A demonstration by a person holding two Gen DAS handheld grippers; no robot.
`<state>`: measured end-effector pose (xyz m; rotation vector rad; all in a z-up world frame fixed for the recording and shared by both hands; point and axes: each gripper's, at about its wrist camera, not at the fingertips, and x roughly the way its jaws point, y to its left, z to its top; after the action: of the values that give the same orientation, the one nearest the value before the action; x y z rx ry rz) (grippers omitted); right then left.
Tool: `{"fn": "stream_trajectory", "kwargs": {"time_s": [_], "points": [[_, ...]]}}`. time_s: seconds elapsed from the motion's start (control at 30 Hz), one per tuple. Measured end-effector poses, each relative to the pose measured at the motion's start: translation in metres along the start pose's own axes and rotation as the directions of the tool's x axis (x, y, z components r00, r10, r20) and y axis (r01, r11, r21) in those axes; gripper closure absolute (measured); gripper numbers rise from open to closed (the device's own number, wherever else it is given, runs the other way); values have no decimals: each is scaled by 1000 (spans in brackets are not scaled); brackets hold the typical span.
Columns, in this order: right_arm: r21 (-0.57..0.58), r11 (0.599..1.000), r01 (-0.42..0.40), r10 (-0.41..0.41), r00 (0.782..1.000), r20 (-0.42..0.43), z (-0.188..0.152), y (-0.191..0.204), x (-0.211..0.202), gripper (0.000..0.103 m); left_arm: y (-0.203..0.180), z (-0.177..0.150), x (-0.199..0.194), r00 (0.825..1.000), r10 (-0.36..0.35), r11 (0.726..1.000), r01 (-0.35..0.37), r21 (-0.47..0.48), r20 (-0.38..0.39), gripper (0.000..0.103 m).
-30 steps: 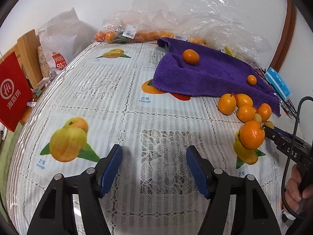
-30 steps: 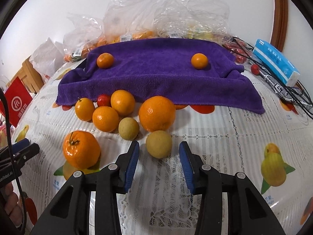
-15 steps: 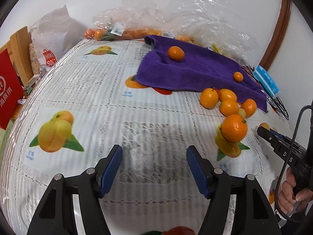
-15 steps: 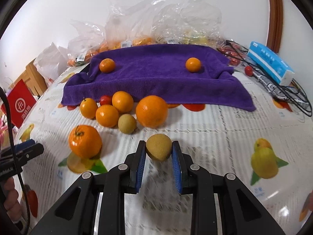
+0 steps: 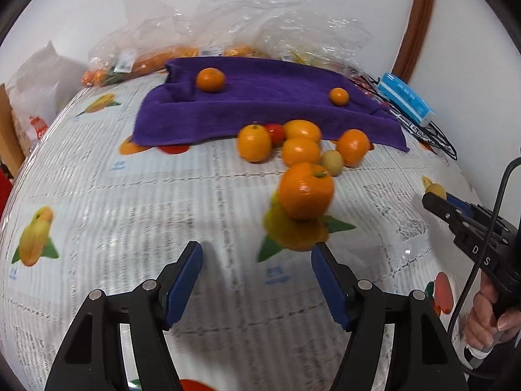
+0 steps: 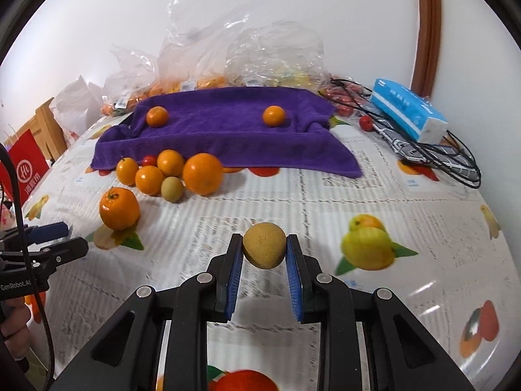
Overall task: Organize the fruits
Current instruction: 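Grasp a large stemmed orange with the left tool while the right tool lifts the tan fruit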
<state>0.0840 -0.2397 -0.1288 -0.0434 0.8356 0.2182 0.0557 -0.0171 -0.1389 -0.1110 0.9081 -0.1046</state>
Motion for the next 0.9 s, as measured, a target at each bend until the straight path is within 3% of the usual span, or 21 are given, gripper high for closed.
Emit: {"fn": "stream_trajectory", "kwargs": {"time_s": [0.3,0.37,0.5,0.67,0.73,0.9], "points": [[-11,1000,7,-7,1000,-30,-13,-11,8,77,-30,10,15,1000,-27,999,26,43,16,37],[-5,1000,-14,14,1000,-10,-12,-14,5,77,-35,16,21,1000,-31,999,31,38,6,37],[-27,999,21,-21,1000,10,-12,-19,3,77,-38,24,30,1000,-10,1000,10,3,4,38],[7,1000,-5,5,1000,-11,-11,-27,6,77,-44,27,36,999,47,999,-47,10,15,51],[8,1000,-1,1,1000,-14,-11,-27,7,77,-44,28,37,997,68,998,-69,7,18,61],[-1,1000,18,-18,1000,-5,-11,-23,7,77,-38,28,33,999,34,999,-34,-16,18,62]]}}
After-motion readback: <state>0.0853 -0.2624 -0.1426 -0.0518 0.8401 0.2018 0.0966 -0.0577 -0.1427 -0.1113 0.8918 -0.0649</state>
